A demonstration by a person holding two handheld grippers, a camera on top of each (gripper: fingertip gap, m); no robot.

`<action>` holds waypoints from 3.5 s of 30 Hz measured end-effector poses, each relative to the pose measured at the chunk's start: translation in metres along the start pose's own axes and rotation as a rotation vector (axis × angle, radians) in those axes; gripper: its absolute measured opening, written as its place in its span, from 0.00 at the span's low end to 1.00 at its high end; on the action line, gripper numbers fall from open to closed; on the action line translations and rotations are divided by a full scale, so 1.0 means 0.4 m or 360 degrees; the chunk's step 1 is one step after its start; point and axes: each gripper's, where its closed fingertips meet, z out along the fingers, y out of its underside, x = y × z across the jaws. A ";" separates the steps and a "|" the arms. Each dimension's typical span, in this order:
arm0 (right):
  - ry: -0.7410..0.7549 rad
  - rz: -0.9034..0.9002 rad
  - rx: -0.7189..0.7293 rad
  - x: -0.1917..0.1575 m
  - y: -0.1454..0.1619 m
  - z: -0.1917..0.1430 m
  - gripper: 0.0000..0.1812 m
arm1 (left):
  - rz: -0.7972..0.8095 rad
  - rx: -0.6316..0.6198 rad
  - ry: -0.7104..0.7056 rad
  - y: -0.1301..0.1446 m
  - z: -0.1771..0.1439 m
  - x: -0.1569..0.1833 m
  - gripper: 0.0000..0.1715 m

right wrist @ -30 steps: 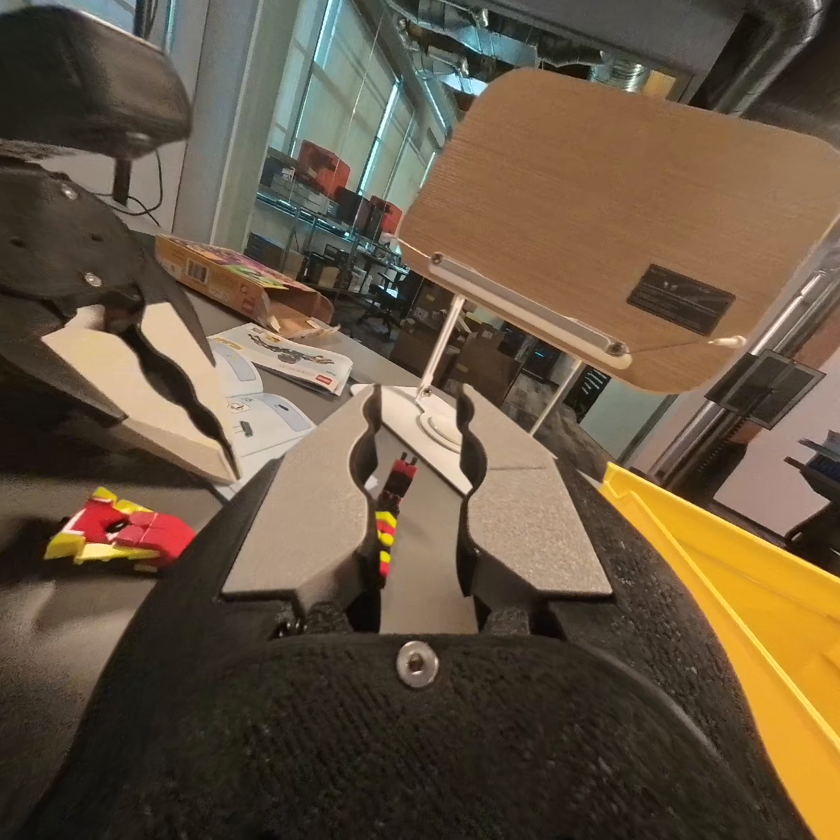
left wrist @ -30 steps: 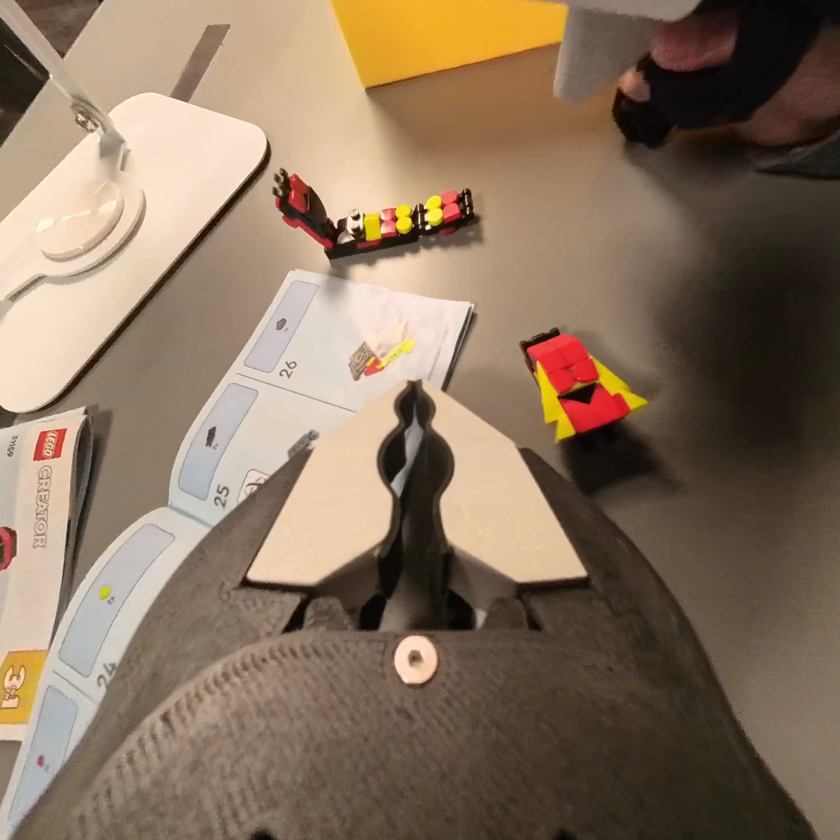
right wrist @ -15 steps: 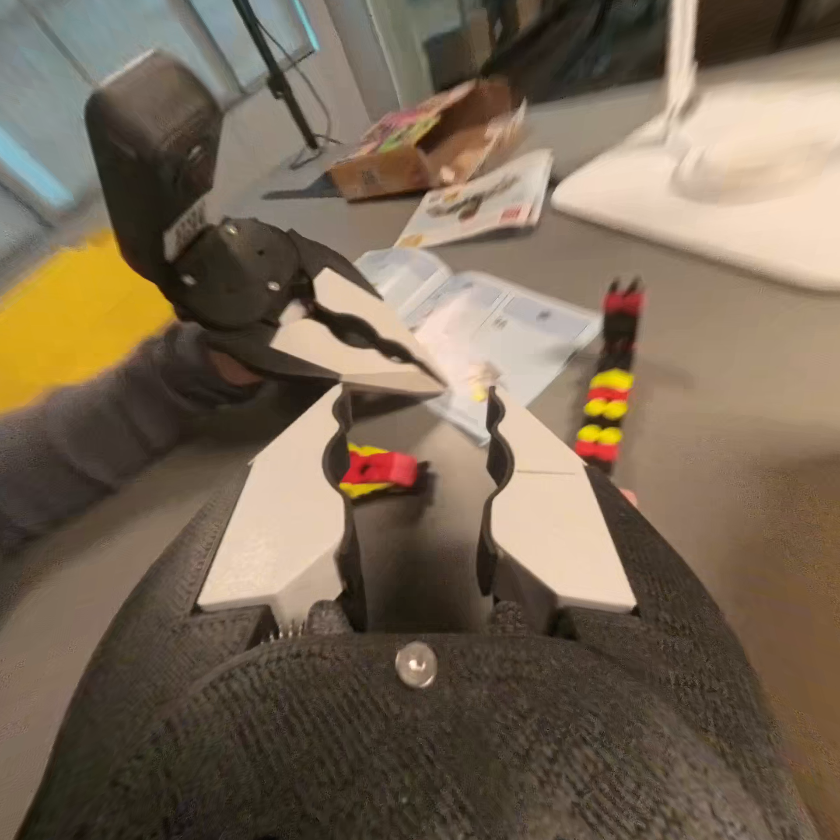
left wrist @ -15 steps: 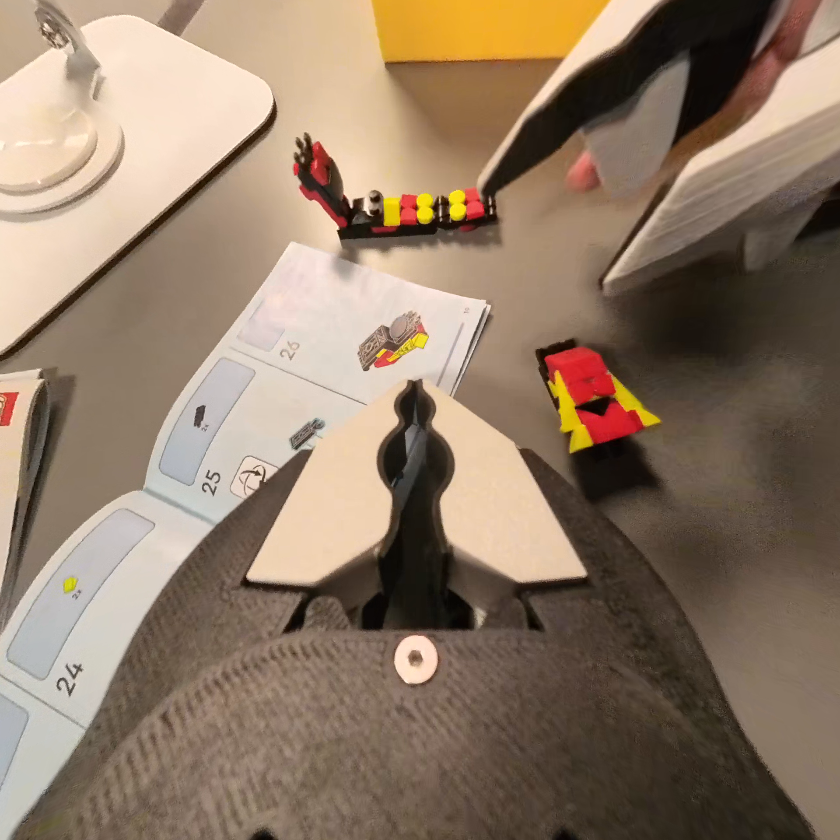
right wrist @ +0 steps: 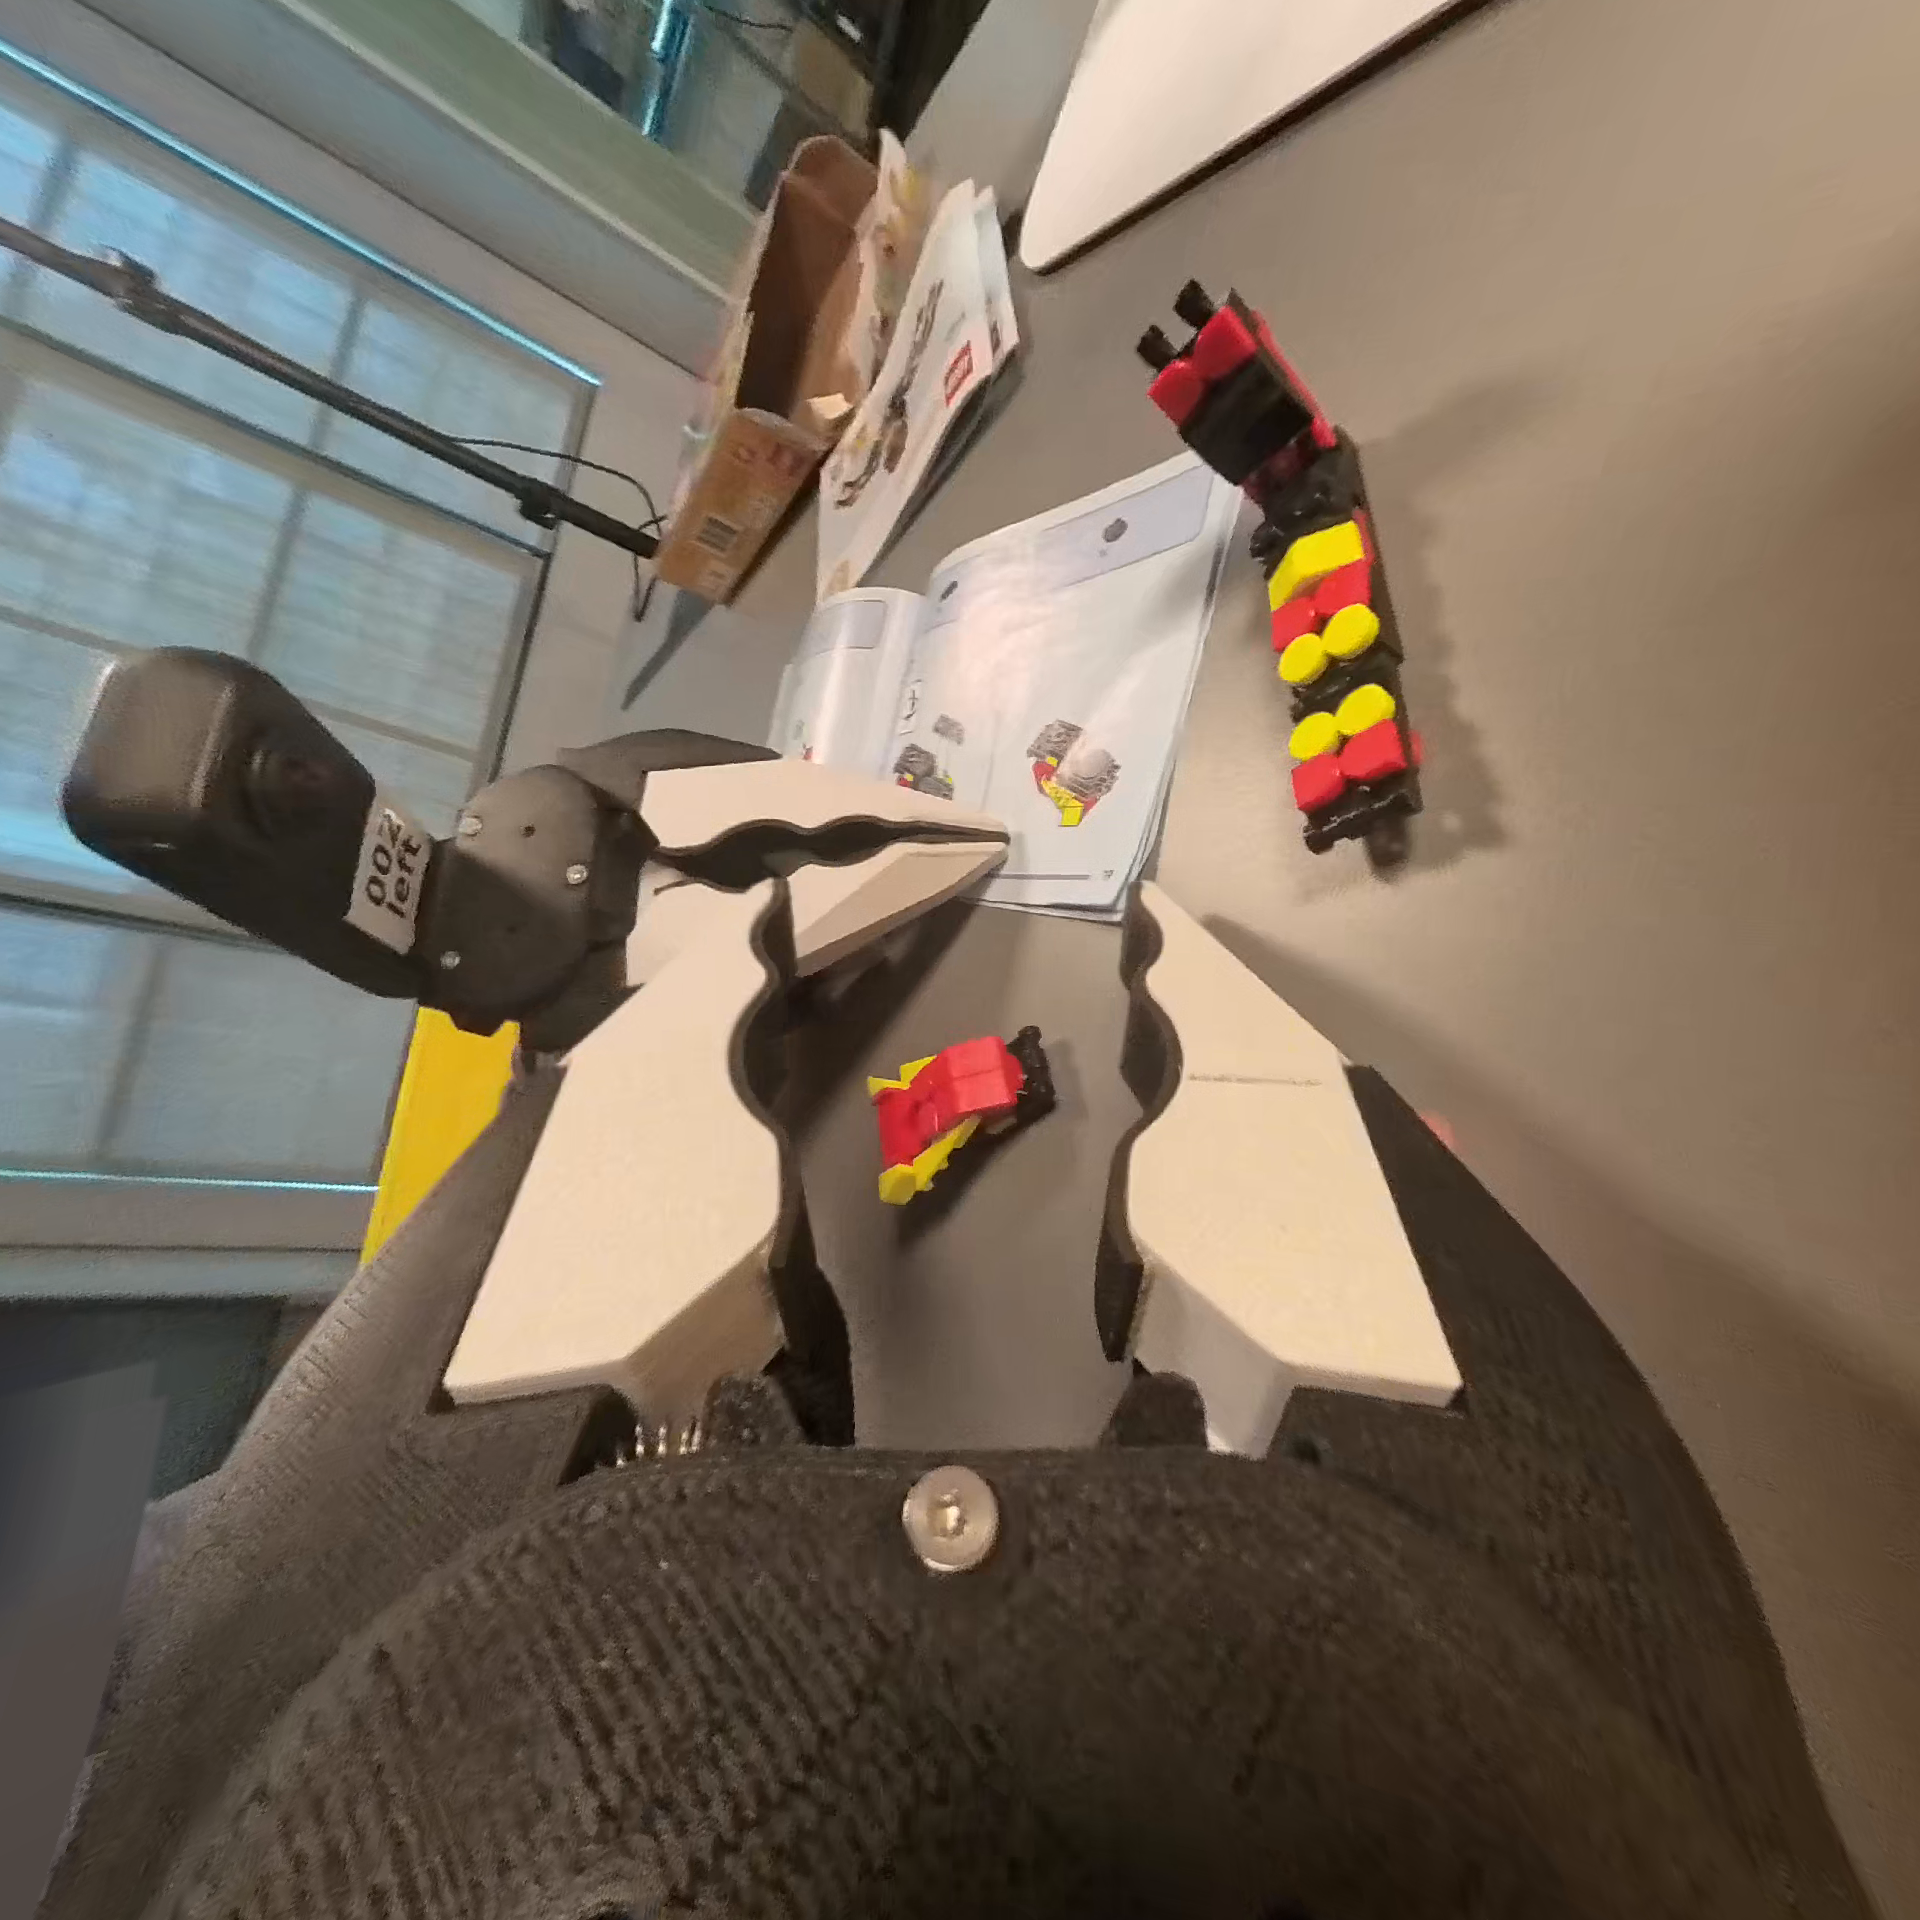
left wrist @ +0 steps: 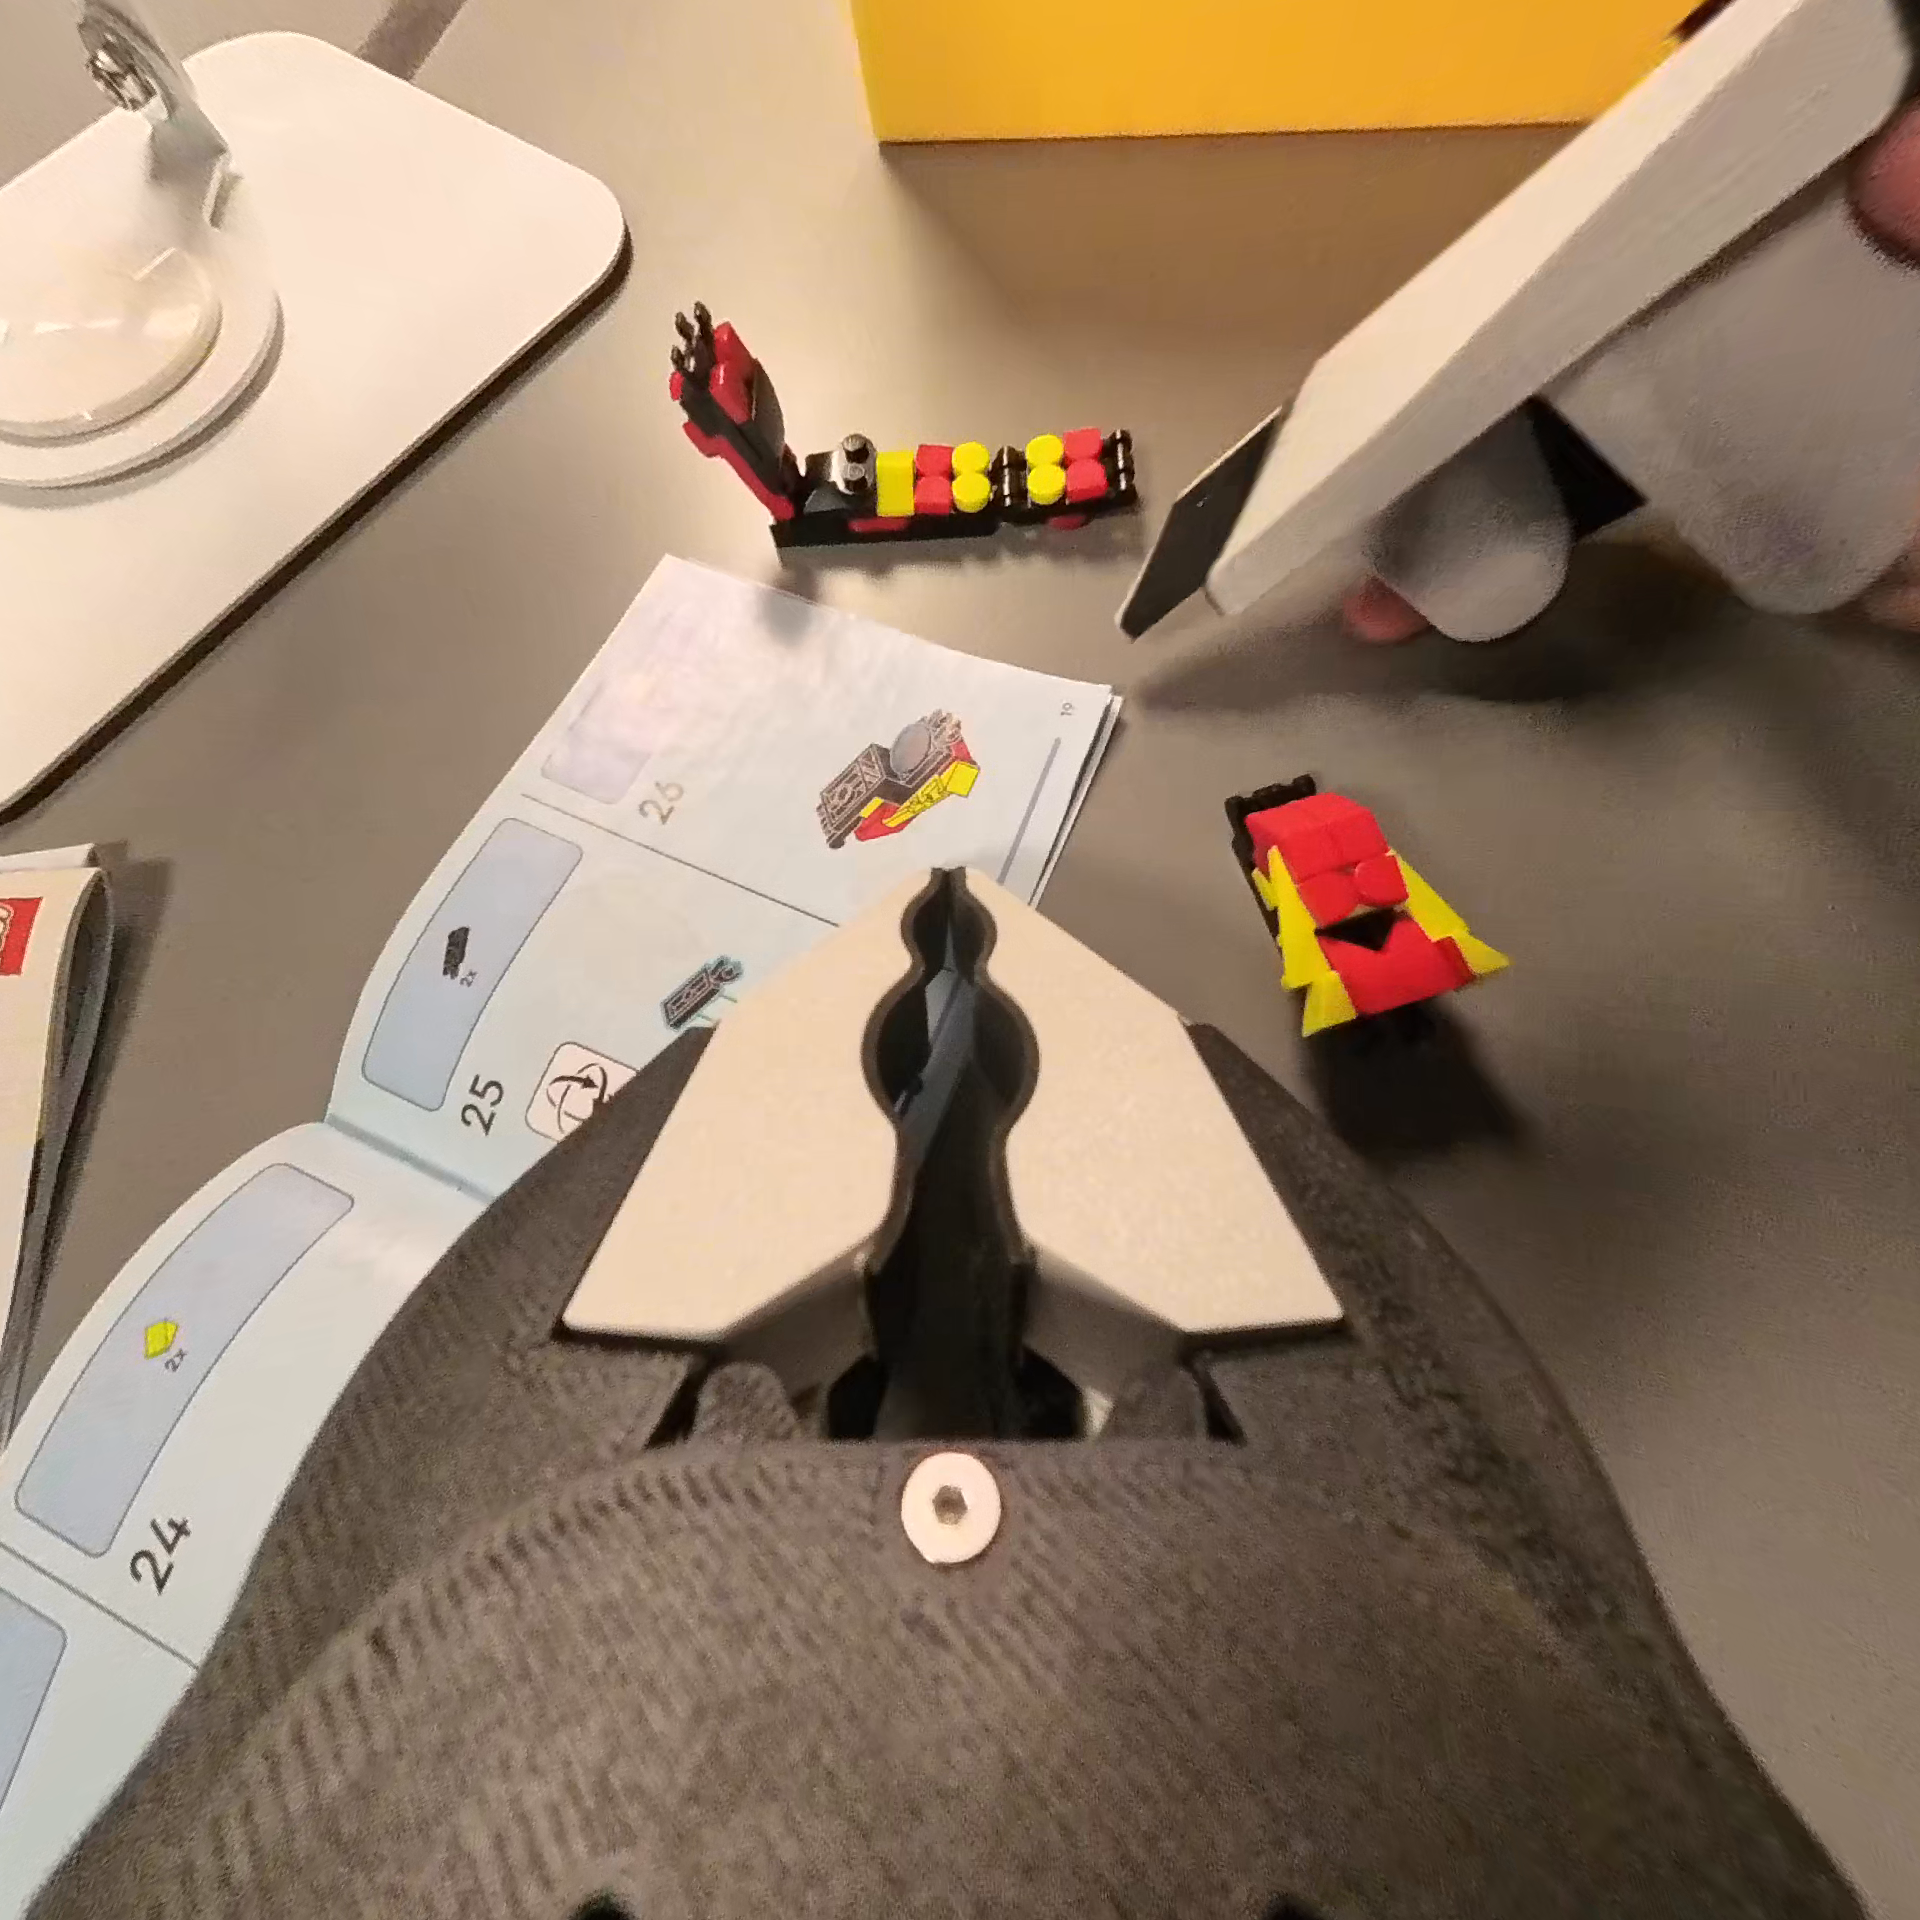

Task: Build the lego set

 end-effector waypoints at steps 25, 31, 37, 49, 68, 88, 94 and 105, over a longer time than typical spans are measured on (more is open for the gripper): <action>0.0070 0.0026 -0.0022 0.000 0.004 0.034 0.33 | -0.0008 0.0000 0.0008 0.000 0.000 0.000 0.00; 0.0025 0.0052 -0.0026 -0.008 0.009 0.038 0.31 | -0.0008 0.0000 0.0008 0.000 0.000 0.000 0.00; 0.0090 -0.0009 -0.0013 0.001 0.005 0.054 0.24 | -0.0007 0.0000 0.0007 0.000 0.000 0.000 0.00; 0.0214 -0.0076 0.0147 0.037 -0.030 0.074 0.00 | 0.0069 0.0173 -0.0028 -0.033 -0.029 0.012 0.00; 0.0397 -0.1247 0.0366 -0.155 -0.012 0.100 0.00 | -0.0697 0.1122 -0.0089 -0.102 -0.327 -0.062 0.15; 0.1400 -0.3029 0.0696 -0.233 0.045 0.122 0.00 | -0.1174 0.1119 0.0575 -0.070 -0.293 -0.044 0.08; 0.1310 -0.2892 0.0701 -0.223 0.041 0.118 0.00 | -0.1125 0.1147 0.0632 -0.080 -0.290 -0.031 0.00; 0.0829 -0.2532 0.0573 -0.220 0.082 0.146 0.25 | -0.1146 0.1235 0.0834 -0.092 -0.309 -0.017 0.00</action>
